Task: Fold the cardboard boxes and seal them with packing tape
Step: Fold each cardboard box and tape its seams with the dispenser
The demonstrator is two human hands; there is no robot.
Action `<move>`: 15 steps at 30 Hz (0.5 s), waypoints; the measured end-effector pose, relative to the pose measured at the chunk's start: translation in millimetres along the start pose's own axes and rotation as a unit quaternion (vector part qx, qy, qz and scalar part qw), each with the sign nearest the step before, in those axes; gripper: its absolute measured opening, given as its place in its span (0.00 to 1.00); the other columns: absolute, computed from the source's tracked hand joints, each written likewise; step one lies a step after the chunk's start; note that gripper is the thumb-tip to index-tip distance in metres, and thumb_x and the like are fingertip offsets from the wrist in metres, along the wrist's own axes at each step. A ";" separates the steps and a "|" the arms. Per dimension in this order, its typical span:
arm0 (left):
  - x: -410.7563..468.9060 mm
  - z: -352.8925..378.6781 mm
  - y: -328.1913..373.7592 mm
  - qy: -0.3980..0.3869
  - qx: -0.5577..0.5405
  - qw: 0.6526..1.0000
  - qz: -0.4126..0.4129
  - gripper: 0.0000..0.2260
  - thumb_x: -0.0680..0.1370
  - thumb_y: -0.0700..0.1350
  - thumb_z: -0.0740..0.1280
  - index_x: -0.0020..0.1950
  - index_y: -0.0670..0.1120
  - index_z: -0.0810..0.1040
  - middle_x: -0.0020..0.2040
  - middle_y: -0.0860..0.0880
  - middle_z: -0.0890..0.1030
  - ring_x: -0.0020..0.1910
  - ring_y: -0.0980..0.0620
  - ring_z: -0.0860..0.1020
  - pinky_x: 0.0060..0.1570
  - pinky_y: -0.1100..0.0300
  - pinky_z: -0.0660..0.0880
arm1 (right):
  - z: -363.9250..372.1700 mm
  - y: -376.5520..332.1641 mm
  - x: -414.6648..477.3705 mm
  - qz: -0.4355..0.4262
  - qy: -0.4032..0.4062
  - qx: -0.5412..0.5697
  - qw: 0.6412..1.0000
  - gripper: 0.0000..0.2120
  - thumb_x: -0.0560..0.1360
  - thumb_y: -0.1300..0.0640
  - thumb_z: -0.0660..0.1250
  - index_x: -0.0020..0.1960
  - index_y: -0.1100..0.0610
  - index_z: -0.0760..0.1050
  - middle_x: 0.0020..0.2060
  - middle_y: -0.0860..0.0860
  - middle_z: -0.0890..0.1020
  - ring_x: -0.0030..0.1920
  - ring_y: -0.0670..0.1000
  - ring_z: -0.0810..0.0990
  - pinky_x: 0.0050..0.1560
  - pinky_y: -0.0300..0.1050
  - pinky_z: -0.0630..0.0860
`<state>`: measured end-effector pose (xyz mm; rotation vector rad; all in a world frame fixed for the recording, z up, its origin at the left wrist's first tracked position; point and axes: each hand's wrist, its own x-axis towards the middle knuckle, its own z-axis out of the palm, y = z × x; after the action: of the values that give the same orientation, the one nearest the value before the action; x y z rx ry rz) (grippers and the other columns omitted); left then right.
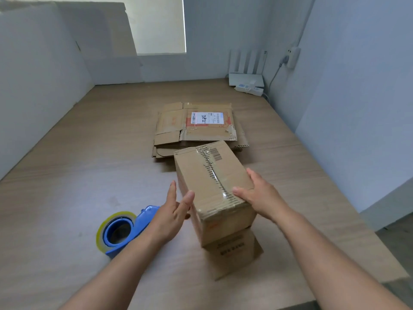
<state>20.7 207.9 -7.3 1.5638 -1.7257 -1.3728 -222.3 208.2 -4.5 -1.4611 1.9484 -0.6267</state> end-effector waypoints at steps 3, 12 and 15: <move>17.0 -6.6 7.6 0.065 0.010 0.998 0.007 0.43 0.73 0.65 0.58 0.79 0.51 0.40 0.73 0.45 0.67 0.68 0.48 0.70 0.67 0.53 0.67 | -34.7 20.8 -4.6 0.004 -0.070 -0.027 0.997 0.41 0.70 0.45 0.73 0.77 0.47 0.55 0.72 0.49 0.67 0.68 0.50 0.69 0.60 0.38 0.63; 52.5 25.2 29.9 0.080 0.143 0.984 -0.066 0.33 0.77 0.59 0.64 0.77 0.47 0.60 0.70 0.45 0.72 0.67 0.44 0.71 0.63 0.53 0.68 | -79.6 39.9 6.6 0.007 -0.061 -0.156 0.986 0.43 0.69 0.42 0.73 0.76 0.45 0.54 0.72 0.52 0.65 0.70 0.53 0.65 0.67 0.46 0.65; 52.1 45.7 39.8 0.120 0.074 0.983 -0.121 0.32 0.77 0.54 0.64 0.76 0.48 0.54 0.61 0.42 0.76 0.52 0.41 0.79 0.45 0.49 0.80 | -83.2 36.7 10.6 0.048 0.145 -0.246 0.957 0.39 0.74 0.38 0.65 0.76 0.54 0.54 0.71 0.58 0.62 0.70 0.59 0.63 0.65 0.52 0.64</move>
<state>-50.7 171.9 -6.9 1.9866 -1.5633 -1.1249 -308.5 208.9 26.1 -1.6169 2.5215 -0.3347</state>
